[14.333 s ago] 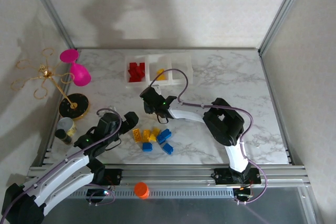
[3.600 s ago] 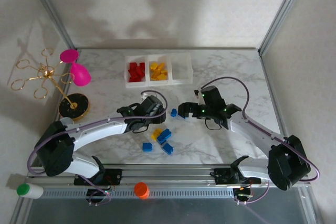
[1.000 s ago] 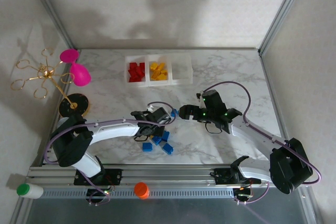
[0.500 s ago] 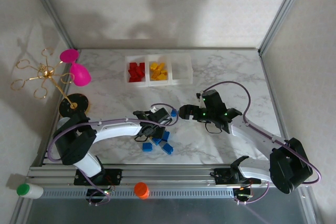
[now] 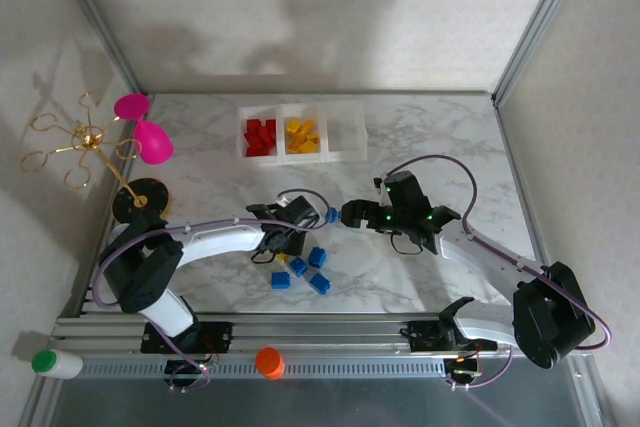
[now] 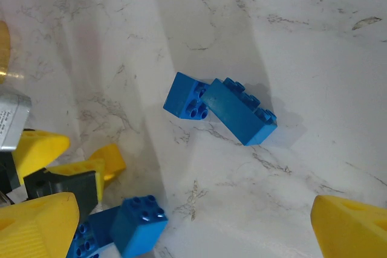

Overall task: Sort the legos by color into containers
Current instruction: Pick up the lego from the middle-left of the table.

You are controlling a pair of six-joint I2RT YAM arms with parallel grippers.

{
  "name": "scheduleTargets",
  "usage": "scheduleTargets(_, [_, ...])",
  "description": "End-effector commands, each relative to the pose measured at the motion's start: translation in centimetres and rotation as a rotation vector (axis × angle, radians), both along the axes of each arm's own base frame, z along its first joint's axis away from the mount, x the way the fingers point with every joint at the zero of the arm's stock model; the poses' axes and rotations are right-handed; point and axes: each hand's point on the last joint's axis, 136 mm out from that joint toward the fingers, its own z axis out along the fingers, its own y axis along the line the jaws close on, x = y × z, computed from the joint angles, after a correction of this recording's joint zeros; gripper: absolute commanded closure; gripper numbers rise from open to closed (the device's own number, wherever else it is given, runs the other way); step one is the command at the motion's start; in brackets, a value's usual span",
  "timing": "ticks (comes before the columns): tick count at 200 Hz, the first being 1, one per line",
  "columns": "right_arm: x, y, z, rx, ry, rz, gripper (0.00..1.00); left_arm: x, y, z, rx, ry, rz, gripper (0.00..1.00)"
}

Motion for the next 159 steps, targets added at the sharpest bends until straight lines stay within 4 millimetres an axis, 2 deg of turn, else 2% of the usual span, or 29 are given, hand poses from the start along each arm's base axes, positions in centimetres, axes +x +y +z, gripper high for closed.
scheduleTargets(1, [0.7, 0.4, 1.2, 0.015, -0.031, -0.009, 0.01, -1.2, 4.1, -0.5, 0.113, 0.028, 0.045, 0.34])
scheduleTargets(31, [0.8, 0.6, 1.1, 0.023, -0.024, -0.005, 0.01, -0.5, 4.6, 1.0, 0.076, -0.015, 0.1, 0.34])
scheduleTargets(65, [0.8, 0.5, 1.2, 0.02, -0.027, -0.009, 0.01, -0.8, 1.5, 1.8, -0.057, -0.003, 0.059, 0.29])
scheduleTargets(94, [0.7, 0.4, 1.1, 0.017, -0.027, -0.011, 0.01, -1.9, 0.5, 0.2, -0.046, 0.032, 0.021, 0.25])
scheduleTargets(118, [0.7, 0.5, 1.1, 0.019, -0.025, -0.007, 0.01, -2.2, 1.2, -1.2, 0.006, 0.054, 0.026, 0.27])
scheduleTargets(159, [0.7, 0.4, 1.1, 0.015, -0.028, -0.005, 0.02, -1.7, 2.7, -2.1, 0.04, 0.053, 0.076, 0.34])
